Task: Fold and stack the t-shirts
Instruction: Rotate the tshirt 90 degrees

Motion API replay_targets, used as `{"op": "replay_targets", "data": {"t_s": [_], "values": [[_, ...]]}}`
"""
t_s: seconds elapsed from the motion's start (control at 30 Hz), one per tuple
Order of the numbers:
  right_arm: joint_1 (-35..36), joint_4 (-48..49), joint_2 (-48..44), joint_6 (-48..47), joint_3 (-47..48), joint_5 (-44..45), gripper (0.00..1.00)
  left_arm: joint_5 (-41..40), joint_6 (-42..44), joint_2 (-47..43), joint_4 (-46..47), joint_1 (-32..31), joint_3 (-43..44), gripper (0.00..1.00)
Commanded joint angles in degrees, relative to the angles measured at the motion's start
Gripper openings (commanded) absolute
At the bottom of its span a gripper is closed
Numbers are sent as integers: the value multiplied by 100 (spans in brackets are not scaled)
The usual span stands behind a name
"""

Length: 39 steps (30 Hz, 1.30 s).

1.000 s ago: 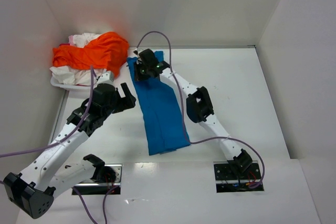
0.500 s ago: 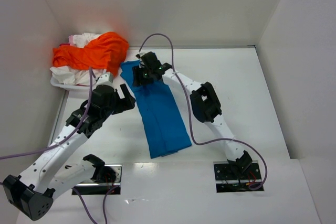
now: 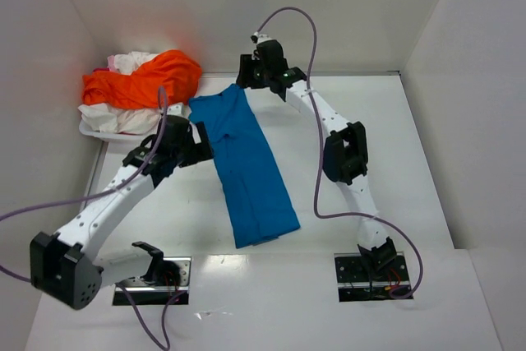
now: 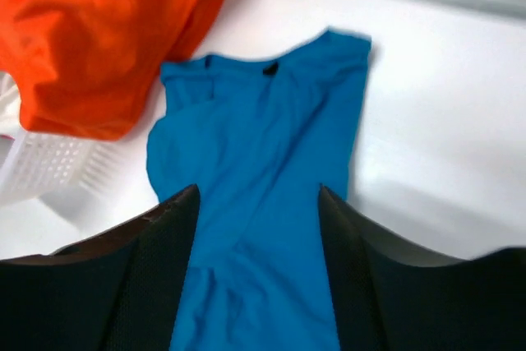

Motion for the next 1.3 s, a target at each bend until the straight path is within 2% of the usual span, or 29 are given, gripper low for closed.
{"op": "replay_targets", "data": {"t_s": [0.0,0.03,0.1,0.13,0.2,0.23,0.33,0.37,0.43,0.73,0.9,1.1,1.27], "values": [[99,-278,68,-430,531,374,56,359,284,572,450,333,593,99],[98,-278,120,-431,531,304,42,517,284,635,565,404,646,99],[98,-112,173,-431,531,145,30,589,337,775,977,518,646,93],[98,-59,260,-431,583,76,20,702,398,838,1101,623,699,90],[98,-58,506,-431,741,-73,13,765,469,1126,1312,799,830,77],[98,-58,603,-431,951,-75,9,765,469,1233,1313,852,901,56],[98,-189,1077,-431,1478,-162,3,827,653,1672,1585,1010,1138,27],[98,-303,1191,-379,1594,-162,0,827,653,1786,1742,1011,1191,11],[98,-356,1447,-378,1753,-215,0,739,733,2155,1901,1072,1358,0],[45,-357,1763,-440,1753,-277,0,896,548,3746,2446,1344,2272,0],[45,-462,1939,-440,1753,-190,0,1046,548,4703,2368,1511,2992,0],[45,-567,1940,-492,1753,39,0,994,487,5486,2131,1635,3528,0],[-60,-805,2045,-632,1753,110,1,1055,434,5839,2131,1758,3582,0]]}}
